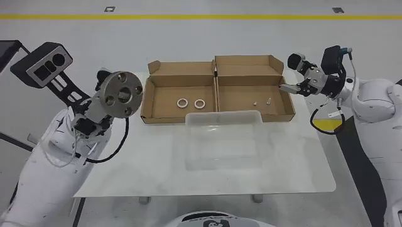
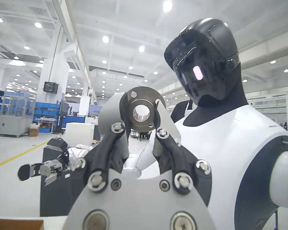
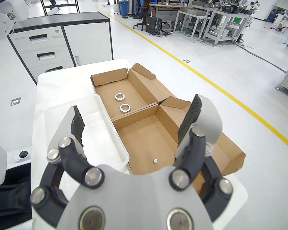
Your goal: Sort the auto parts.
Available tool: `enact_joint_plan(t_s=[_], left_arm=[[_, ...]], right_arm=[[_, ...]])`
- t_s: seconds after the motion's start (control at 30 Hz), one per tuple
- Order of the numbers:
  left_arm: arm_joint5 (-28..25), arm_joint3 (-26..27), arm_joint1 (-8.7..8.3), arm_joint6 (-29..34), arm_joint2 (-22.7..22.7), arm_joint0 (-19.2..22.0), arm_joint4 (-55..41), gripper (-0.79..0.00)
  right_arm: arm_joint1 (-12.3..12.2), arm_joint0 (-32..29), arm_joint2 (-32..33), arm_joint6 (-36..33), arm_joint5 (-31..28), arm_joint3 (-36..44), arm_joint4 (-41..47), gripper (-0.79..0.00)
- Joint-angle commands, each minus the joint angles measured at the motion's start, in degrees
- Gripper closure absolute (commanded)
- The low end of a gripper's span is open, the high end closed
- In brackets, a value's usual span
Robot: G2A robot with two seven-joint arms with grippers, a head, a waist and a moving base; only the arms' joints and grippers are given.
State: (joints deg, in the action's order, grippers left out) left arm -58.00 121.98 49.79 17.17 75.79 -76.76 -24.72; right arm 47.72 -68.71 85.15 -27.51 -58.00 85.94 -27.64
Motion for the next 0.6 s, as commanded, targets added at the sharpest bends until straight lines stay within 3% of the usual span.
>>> enact_joint_plan(t_s=[0.0,0.23,0.57], left_arm=[[0.0,0.9,0.36,-0.1,0.0,-0.2,-2.2,0.000],[0.0,2.8,2.18,-0.6,1.4,-2.1,-9.1,0.000],[0.0,2.5,4.56,5.9,5.3,-4.8,-11.5,0.000]], right_arm=[[0.0,0.0,0.0,0.0,0.0,0.0,0.0,-0.785],[0.0,0.0,0.0,0.0,0.0,0.0,0.0,-0.785],[0.0,0.0,0.0,0.0,0.0,0.0,0.0,-0.785]])
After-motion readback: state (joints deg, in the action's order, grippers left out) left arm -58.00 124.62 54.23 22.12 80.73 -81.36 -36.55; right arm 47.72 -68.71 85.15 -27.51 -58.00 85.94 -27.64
